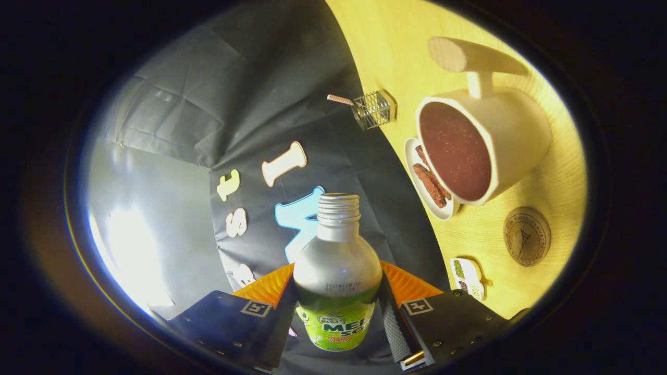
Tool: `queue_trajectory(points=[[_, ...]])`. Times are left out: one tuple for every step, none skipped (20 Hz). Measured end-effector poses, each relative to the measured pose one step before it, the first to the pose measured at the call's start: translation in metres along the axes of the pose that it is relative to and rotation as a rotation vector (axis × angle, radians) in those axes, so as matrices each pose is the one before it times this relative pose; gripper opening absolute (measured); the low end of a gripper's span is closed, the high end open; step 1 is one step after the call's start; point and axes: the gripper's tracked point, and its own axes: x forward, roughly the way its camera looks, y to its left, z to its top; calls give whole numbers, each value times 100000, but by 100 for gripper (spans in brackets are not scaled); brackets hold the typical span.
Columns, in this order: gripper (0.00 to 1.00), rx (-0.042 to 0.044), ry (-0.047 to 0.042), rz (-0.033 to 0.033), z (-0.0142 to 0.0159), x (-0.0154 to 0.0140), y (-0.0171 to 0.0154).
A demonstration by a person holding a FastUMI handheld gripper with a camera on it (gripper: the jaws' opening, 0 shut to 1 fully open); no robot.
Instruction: Take the bottle from table, then pour the juice into the cup, finally place the bottle on the coaster
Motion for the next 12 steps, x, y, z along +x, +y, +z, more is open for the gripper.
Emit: queue_trajectory(points=[[76, -3157, 1404, -660, -238, -138, 81], [76, -4279, 1183, -960, -324, -112, 64], [76, -4793, 971, -663, -196, -33, 122], [76, -4432, 479, 490, -46, -10, 341], [76, -4020, 1057, 652, -80, -105, 229], [76, -3774, 617, -141, -40, 10, 17], [76, -4034, 509, -153, 68, 17, -5], [76, -4371, 870, -551, -110, -185, -15], [76, -4790, 727, -480, -49, -53, 55], [76, -5400, 1274, -768, -219, -69, 88], [76, -6071, 942, -583, -208, 23, -17], [76, -5924, 779, -1046, -95, -4, -137]])
